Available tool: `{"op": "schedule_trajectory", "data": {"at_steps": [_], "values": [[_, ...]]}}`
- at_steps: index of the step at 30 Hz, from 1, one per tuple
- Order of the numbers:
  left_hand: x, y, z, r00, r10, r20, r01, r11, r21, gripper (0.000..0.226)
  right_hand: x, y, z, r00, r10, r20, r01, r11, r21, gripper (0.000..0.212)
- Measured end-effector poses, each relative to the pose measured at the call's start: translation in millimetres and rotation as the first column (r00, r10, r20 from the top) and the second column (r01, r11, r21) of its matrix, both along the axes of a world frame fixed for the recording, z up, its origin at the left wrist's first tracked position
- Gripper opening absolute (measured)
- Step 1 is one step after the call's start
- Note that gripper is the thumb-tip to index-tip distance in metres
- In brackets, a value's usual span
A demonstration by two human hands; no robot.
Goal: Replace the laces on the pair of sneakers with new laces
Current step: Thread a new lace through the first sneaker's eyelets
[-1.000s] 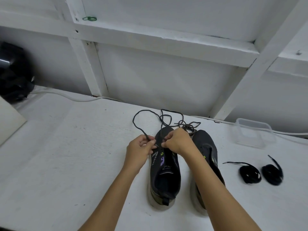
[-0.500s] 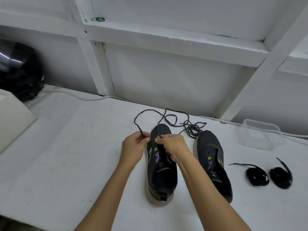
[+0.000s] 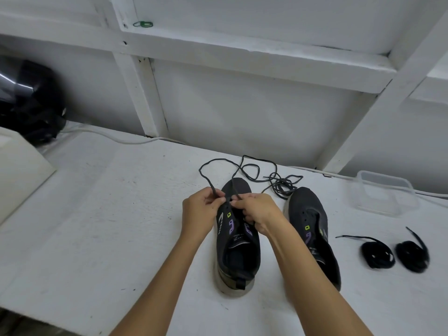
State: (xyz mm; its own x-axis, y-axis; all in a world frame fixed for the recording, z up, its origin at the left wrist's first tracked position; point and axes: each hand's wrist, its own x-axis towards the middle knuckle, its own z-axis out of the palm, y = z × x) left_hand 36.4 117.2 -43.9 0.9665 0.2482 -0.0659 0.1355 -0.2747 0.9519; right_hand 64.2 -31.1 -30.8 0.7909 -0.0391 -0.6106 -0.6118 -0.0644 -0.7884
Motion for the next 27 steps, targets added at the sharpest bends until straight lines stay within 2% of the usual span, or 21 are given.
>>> {"op": "schedule_trajectory", "data": {"at_steps": [5, 7, 10, 14, 17, 21, 27], "values": [[1.6, -3.6, -2.8, 1.0, -0.022, 0.02, 0.021, 0.997, 0.075, 0.006, -0.9, -4.8, 7.9, 0.989, 0.12, 0.083, -0.111, 0.988, -0.103, 0.01], [0.4, -4.0, -5.0, 0.999, -0.035, 0.017, 0.032, 0.99, 0.136, 0.004, 2.4, -8.6, 10.5, 0.958, 0.223, 0.18, -0.165, 0.943, -0.288, 0.013], [-2.1, -5.6, -8.9, 1.0, -0.026, -0.004, 0.026, 0.993, 0.117, 0.005, 6.9, -12.3, 15.2, 0.892, 0.374, 0.255, -0.209, 0.84, -0.501, 0.016], [-3.5, -8.8, -10.9, 1.0, -0.024, -0.012, 0.025, 0.99, 0.136, 0.008, 5.2, -11.7, 10.9, 0.823, 0.507, 0.256, -0.301, 0.771, -0.561, 0.022], [-4.6, -8.4, -14.3, 0.999, -0.044, -0.014, 0.046, 0.983, 0.18, 0.015, 1.5, -7.2, 3.5, 0.812, 0.519, 0.267, -0.281, 0.749, -0.6, 0.027], [-4.9, -7.3, -15.0, 0.998, -0.055, -0.003, 0.055, 0.98, 0.19, 0.018, -1.4, -3.0, 0.6, 0.795, 0.54, 0.277, -0.237, 0.696, -0.677, 0.024], [-3.8, -9.4, -15.4, 0.999, -0.049, -0.004, 0.049, 0.985, 0.167, 0.01, -7.2, -4.9, -6.3, 0.801, 0.511, 0.311, -0.195, 0.714, -0.672, 0.022]]}}
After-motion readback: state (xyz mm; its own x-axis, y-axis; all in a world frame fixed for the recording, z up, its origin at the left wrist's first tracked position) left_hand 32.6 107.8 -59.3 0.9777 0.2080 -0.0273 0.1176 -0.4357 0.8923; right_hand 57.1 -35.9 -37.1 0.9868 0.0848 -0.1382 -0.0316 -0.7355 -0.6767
